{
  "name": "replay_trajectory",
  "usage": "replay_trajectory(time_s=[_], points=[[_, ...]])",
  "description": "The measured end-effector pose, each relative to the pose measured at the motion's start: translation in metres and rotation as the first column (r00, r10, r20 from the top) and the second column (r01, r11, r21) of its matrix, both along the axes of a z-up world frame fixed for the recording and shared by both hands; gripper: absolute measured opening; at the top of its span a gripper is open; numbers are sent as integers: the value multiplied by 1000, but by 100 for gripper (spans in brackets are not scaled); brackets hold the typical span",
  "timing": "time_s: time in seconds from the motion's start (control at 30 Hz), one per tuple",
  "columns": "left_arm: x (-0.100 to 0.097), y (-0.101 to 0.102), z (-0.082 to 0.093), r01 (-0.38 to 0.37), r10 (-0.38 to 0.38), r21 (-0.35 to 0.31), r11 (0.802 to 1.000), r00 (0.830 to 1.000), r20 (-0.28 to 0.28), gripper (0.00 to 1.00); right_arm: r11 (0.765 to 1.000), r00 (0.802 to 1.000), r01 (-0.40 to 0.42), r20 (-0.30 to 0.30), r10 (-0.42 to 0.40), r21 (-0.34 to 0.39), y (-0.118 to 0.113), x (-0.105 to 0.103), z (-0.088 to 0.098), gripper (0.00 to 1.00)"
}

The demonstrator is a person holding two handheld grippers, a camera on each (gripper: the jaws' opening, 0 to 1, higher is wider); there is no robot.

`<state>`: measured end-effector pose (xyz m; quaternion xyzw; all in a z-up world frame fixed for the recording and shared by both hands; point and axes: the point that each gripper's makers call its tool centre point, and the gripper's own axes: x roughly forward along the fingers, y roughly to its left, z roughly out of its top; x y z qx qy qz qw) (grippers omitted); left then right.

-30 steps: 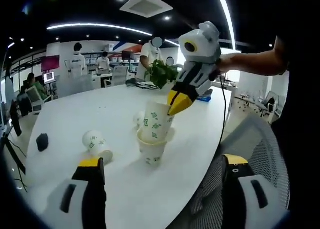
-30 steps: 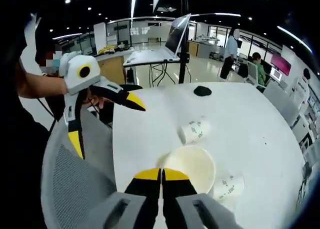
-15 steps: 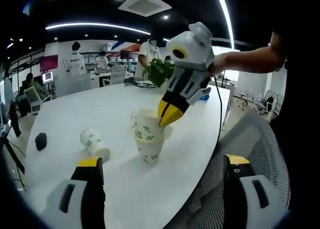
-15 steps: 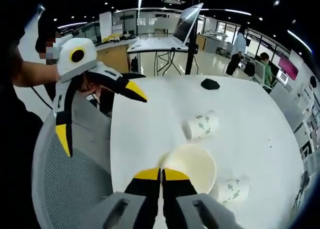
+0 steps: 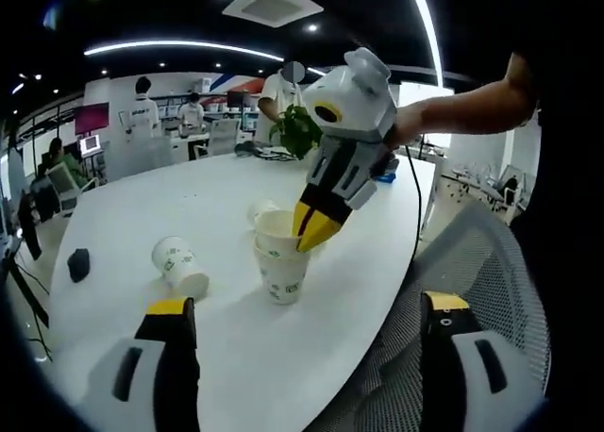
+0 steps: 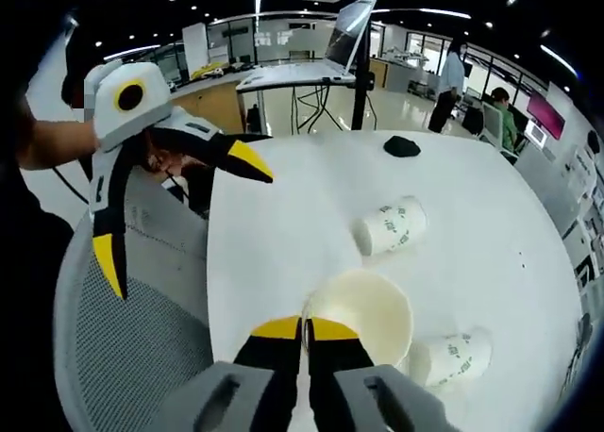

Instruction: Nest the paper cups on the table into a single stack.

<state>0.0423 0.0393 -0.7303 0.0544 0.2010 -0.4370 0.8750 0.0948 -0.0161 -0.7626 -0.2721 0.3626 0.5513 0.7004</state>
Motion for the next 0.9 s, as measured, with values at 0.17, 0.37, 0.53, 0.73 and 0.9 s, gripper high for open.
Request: replay_trajectory(time_s=[0.17,0.37,0.53,0.73,0.9], points=[[-1,2,-1,0,0,7,1000,1000,1,97,1000,1000,-4,-13,4,9,2,-1,-4,0],[-3,6,-2,-7,7,17,1000,1000,0,96,1000,999,-23,-31,23,-6,4,-5,-12,0],[-4,8,-3,-13,13,19,1000,1000,-2,96,1000,999,-30,-42,30,-3,6,-7,-13,0],[-4,9,-4,-14,14,22,1000,1000,-1,95,1000,999,-27,-47,28,5,5,-7,-15,0],[-3,9,-3,-17,17,21,1000,1000,1,95,999,999,-35,-41,35,-2,4,-6,-17,0]])
